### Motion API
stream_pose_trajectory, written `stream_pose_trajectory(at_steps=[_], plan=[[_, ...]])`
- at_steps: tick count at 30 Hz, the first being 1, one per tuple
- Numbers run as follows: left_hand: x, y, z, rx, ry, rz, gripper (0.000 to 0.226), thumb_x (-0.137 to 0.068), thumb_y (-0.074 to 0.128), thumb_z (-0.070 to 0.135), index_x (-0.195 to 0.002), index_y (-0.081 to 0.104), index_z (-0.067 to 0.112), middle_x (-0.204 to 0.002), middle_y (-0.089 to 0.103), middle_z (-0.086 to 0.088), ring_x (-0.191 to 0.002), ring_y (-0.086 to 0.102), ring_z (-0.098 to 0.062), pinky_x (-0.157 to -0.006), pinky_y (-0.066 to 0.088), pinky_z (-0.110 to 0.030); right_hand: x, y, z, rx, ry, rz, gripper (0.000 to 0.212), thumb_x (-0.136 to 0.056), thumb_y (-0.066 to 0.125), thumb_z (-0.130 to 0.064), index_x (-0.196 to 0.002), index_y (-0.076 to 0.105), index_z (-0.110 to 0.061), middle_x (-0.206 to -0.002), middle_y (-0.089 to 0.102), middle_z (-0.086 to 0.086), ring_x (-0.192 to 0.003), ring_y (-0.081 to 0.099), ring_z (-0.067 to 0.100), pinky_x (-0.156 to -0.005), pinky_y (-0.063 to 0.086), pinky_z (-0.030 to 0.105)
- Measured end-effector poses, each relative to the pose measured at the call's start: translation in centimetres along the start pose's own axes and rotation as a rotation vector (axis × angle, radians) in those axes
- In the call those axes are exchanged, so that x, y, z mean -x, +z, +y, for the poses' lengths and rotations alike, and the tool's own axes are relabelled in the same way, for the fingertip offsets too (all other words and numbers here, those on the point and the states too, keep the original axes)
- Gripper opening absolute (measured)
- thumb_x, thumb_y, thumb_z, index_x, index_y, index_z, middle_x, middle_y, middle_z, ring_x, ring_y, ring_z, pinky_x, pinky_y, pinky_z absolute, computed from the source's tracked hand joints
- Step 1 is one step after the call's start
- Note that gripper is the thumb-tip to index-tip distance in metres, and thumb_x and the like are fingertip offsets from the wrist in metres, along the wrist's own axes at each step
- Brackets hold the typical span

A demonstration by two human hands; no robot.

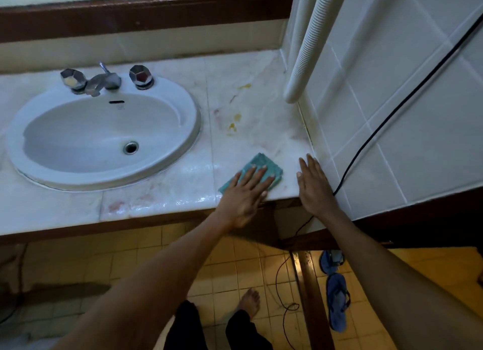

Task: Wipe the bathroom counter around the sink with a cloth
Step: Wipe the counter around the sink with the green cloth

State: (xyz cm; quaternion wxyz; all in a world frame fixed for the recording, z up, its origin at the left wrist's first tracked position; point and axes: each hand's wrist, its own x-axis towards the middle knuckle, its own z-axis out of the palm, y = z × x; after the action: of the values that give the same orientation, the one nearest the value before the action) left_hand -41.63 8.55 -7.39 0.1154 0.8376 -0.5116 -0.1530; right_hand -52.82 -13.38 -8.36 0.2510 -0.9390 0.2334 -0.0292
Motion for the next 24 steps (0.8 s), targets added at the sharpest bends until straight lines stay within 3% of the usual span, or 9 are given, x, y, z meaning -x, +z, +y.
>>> stream_pose_trajectory(at_steps=[3, 6, 11, 13, 16, 20, 22, 24], plan=[[2.0, -1.5, -4.9, -0.042, 0.020, -0.007, 0.051, -0.109, 0.016, 0.045, -0.159, 0.005, 0.044, -0.169, -0.003, 0.013, -0.155, -0.010, -0.013, -0.126, -0.006, -0.043, 0.7, 0.0, -0.4, -0.033, 0.025, 0.026, 0.052, -0.107, 0.025, -0.031, -0.154, 0.025, -0.008, -0.163, 0.015, 0.011, -0.151, 0.009, 0.024, -0.123, 0.010, 0.038], [0.0, -2.9, -7.5, -0.024, -0.173, 0.028, 0.051, -0.108, 0.016, 0.046, -0.159, 0.006, 0.045, -0.169, -0.003, 0.012, -0.156, -0.009, -0.015, -0.125, 0.001, -0.051, 1.6, 0.1, -0.6, -0.066, 0.093, 0.007, 0.054, -0.107, 0.023, -0.035, -0.154, 0.021, -0.009, -0.164, 0.012, 0.009, -0.152, 0.006, 0.022, -0.122, 0.006, 0.033], [-6.6, -2.5, -1.8, 0.086, -0.452, 0.099, 0.054, -0.108, 0.019, 0.042, -0.161, 0.008, 0.036, -0.170, -0.005, 0.001, -0.156, -0.009, -0.025, -0.123, -0.007, -0.050, 2.2, -0.6, -0.9, -0.278, 0.174, 0.021, 0.059, -0.105, 0.024, -0.044, -0.151, 0.029, -0.008, -0.162, 0.021, 0.008, -0.150, 0.015, 0.021, -0.122, 0.011, 0.033], [-7.5, -1.4, 1.6, 0.097, -0.384, 0.075, 0.054, -0.108, 0.021, 0.042, -0.161, 0.010, 0.036, -0.170, -0.003, 0.000, -0.156, -0.008, -0.027, -0.123, -0.008, -0.050, 2.3, -1.4, -1.6, -0.404, 0.246, 0.025, 0.061, -0.103, 0.026, -0.050, -0.152, 0.030, -0.014, -0.162, 0.024, 0.004, -0.149, 0.019, 0.015, -0.121, 0.016, 0.033], [-5.2, 0.4, 4.5, 0.022, -0.138, -0.008, 0.053, -0.108, 0.021, 0.044, -0.160, 0.011, 0.040, -0.170, -0.001, 0.004, -0.156, -0.008, -0.025, -0.125, -0.004, -0.051, 2.8, -2.5, -2.4, -0.517, 0.322, 0.048, 0.062, -0.101, 0.028, -0.056, -0.152, 0.031, -0.021, -0.158, 0.032, 0.000, -0.144, 0.030, 0.015, -0.115, 0.024, 0.029], [-1.3, -0.3, 0.2, -0.082, 0.178, -0.094, 0.052, -0.108, 0.018, 0.046, -0.159, 0.008, 0.046, -0.168, -0.005, 0.011, -0.155, -0.013, -0.016, -0.124, -0.010, -0.041, 3.4, -3.3, -2.6, -0.581, 0.355, 0.016, 0.062, -0.100, 0.030, -0.056, -0.152, 0.030, -0.022, -0.159, 0.032, 0.000, -0.145, 0.030, 0.016, -0.113, 0.023, 0.027], [-2.0, -1.4, -2.1, -0.111, 0.177, -0.127, 0.052, -0.107, 0.015, 0.047, -0.158, 0.009, 0.046, -0.168, -0.004, 0.011, -0.155, -0.011, -0.015, -0.125, -0.006, -0.043, 3.6, -3.4, -2.5, -0.578, 0.360, 0.004, 0.062, -0.101, 0.029, -0.054, -0.153, 0.030, -0.021, -0.159, 0.031, 0.000, -0.145, 0.028, 0.016, -0.114, 0.021, 0.027], [-4.2, -2.0, -2.2, -0.090, 0.070, -0.112, 0.053, -0.106, 0.015, 0.047, -0.158, 0.010, 0.046, -0.169, 0.000, 0.008, -0.156, -0.007, -0.017, -0.126, -0.001, -0.048, 3.7, -3.4, -2.5, -0.579, 0.368, 0.006, 0.061, -0.101, 0.029, -0.054, -0.152, 0.032, -0.020, -0.158, 0.032, 0.001, -0.145, 0.029, 0.017, -0.112, 0.021, 0.026]])
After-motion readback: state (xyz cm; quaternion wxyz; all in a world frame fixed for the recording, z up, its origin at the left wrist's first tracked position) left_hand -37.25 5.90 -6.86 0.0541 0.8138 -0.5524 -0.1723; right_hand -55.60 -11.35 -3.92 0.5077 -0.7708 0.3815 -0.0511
